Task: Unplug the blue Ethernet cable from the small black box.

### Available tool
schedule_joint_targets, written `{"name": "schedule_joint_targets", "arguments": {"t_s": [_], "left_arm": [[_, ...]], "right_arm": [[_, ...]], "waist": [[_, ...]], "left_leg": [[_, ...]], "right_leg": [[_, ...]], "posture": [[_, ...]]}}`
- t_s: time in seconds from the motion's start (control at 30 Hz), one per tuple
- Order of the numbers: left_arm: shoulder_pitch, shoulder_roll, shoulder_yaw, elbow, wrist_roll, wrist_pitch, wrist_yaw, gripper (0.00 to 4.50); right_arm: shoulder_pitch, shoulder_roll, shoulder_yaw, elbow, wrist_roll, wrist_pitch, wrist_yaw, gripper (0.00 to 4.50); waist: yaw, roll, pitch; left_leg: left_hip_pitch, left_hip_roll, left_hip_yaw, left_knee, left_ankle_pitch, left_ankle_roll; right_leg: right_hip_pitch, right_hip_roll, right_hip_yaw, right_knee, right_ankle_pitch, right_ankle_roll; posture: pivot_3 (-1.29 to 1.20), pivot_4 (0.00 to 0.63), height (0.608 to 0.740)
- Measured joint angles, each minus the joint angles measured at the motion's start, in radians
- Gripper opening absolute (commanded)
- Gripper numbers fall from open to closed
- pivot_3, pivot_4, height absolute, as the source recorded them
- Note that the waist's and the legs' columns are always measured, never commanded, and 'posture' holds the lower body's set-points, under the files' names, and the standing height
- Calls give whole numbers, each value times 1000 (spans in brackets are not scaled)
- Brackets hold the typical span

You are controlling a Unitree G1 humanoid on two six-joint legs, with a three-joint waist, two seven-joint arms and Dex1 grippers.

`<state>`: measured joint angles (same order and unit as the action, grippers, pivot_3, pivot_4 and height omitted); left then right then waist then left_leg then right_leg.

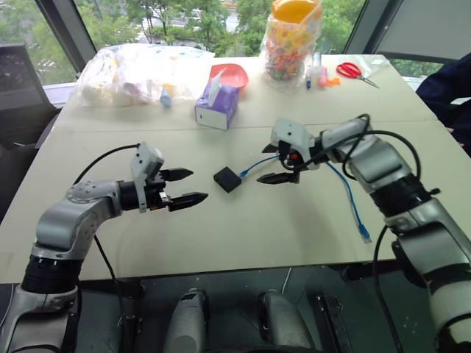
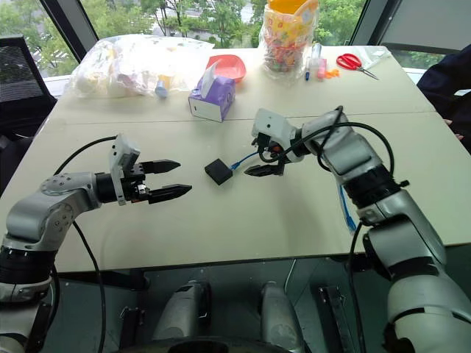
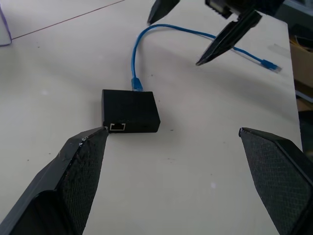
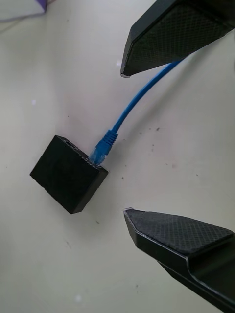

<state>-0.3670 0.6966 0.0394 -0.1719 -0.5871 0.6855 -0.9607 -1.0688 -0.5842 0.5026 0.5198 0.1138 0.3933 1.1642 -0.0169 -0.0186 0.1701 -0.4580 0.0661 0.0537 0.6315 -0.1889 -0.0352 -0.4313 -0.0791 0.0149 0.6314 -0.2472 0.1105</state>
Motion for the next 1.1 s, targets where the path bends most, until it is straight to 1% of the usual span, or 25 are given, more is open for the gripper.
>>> {"name": "schedule_joint_targets", "arguments": {"t_s": [0.13, 0.23, 0.3, 0.43, 0.63, 0.7, 0.73, 0.77, 0.83, 0.87, 0.93, 0.97, 1.1], "left_arm": [[1, -2, 1, -5, 4, -3, 9, 4454], [9, -2, 5, -22, 4, -3, 18, 4454], [23, -2, 9, -40, 4, -2, 27, 4454], [59, -2, 22, -74, 3, 1, 51, 4454], [81, 1, 50, -108, -7, 6, 74, 4454], [82, 5, 56, -111, -12, 6, 80, 4500], [85, 7, 56, -115, -12, 7, 83, 4500], [87, 7, 56, -117, -12, 7, 86, 4500], [88, 7, 56, -118, -13, 7, 91, 4500], [88, 7, 56, -118, -13, 7, 93, 4500], [87, 7, 56, -118, -13, 7, 96, 4500], [87, 7, 56, -118, -13, 7, 96, 4500], [83, 6, 54, -118, -13, 7, 98, 4500]], "right_arm": [[-142, 125, 5, 354, -100, -148, 34, 4500], [-201, 187, 3, 535, -157, -228, 48, 4500], [-219, 220, 2, 619, -189, -257, 55, 4500], [-233, 270, -8, 728, -242, -292, 58, 4500], [-248, 331, -55, 772, -273, -299, 61, 4500], [-250, 343, -76, 778, -279, -291, 65, 3945], [-250, 347, -83, 780, -284, -290, 70, 3582], [-250, 351, -86, 780, -289, -290, 72, 3102], [-250, 357, -91, 780, -299, -290, 80, 2001], [-250, 361, -95, 780, -306, -290, 85, 1561], [-250, 361, -98, 780, -317, -290, 96, 411], [-250, 361, -99, 779, -324, -290, 99, 57], [-247, 359, -108, 776, -338, -290, 112, 57]], "waist": [[1, 0, 0], [2, 0, 0], [0, 1, 0], [-2, 1, 1], [-3, 1, 1], [-3, 1, 1], [-3, 1, 1], [-3, 1, 1], [-2, 1, 1], [-3, 1, 1], [-3, 1, 1], [-3, 1, 1], [-2, 1, 1]], "left_leg": [[0, 0, 0, 0, 0, 0], [-1, 0, 0, -1, 0, 0], [0, 0, 0, -1, 0, 0], [0, 0, 0, -1, 0, -1], [1, 0, 0, -1, 0, -1], [1, 0, 0, -1, 0, -1], [1, 0, 0, -1, 0, -1], [1, 0, 0, -1, 0, -1], [1, 0, 0, -1, 0, -1], [1, 0, 0, -1, 0, -1], [1, 0, 0, -1, 0, -1], [1, 0, 0, -1, 0, -1], [1, 0, 0, -1, 1, -1]], "right_leg": [[0, 0, 0, 0, 1, 2], [0, 0, 0, 1, 2, 3], [0, 0, 0, 1, 2, 3], [0, 0, 0, 2, 2, 3], [0, 0, 0, 3, 2, 3], [0, 0, 0, 3, 2, 3], [0, 0, 0, 3, 2, 3], [0, 0, 0, 3, 2, 3], [0, 0, 0, 3, 2, 3], [0, 0, 0, 3, 2, 3], [0, 0, 0, 3, 2, 3], [0, 0, 0, 3, 2, 3], [0, 0, 0, 3, 2, 3]], "posture": [[0, 150, 735], [0, 150, 735], [0, 150, 735], [0, 150, 735], [0, 150, 735], [0, 150, 735], [0, 150, 735], [0, 150, 735], [0, 150, 735], [0, 150, 735], [0, 150, 735], [0, 150, 735], [0, 150, 735]]}}
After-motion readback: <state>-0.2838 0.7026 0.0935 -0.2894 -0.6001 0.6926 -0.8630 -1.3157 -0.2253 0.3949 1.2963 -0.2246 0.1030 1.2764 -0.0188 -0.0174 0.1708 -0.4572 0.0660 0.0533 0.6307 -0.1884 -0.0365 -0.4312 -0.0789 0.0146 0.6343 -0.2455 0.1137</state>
